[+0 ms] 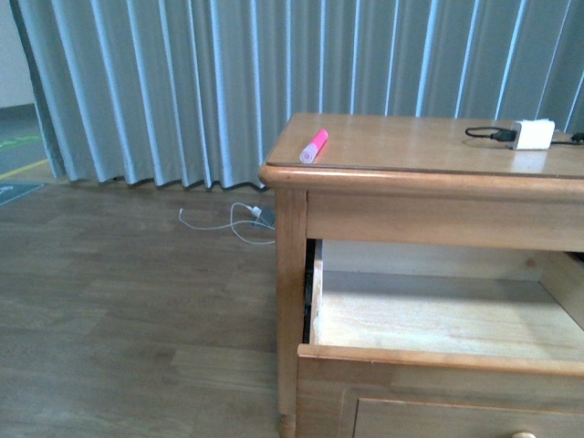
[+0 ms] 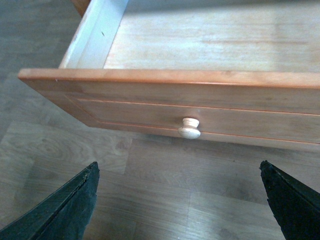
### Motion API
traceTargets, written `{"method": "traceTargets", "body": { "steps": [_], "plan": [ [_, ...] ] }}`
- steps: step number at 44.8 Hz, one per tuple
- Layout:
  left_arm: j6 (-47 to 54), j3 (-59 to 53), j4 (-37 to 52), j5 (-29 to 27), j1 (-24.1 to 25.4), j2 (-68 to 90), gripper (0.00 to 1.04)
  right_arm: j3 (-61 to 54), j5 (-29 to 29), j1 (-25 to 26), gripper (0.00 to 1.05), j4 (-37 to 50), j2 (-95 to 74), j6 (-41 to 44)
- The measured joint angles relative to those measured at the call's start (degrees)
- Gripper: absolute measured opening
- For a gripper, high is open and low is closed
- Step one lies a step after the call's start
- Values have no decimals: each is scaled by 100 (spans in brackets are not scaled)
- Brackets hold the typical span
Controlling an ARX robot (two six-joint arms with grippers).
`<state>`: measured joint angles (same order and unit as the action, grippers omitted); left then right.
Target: Place pink marker in drawer with both arms
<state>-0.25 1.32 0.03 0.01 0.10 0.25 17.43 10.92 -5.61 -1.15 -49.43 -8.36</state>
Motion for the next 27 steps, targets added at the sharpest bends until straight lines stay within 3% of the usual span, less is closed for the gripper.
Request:
{"method": "traceTargets", "body": {
  "steps": [6, 10, 20, 23, 27],
  "plan": [
    [0, 0, 0, 0, 0, 0, 99, -181, 358, 800, 96, -302, 1016, 63],
    [0, 0, 0, 0, 0, 0, 99, -341, 306, 1167, 96, -247, 1414, 33],
    [0, 0, 0, 0, 0, 0, 99, -389, 247, 1228, 96, -179, 1519, 35],
    [0, 0, 0, 0, 0, 0, 99, -935, -675, 850, 85, 1257, 1681, 348],
    [0, 0, 0, 2, 0, 0, 99, -1377, -1029, 612, 69, 2490, 1937, 616]
  ]
}}
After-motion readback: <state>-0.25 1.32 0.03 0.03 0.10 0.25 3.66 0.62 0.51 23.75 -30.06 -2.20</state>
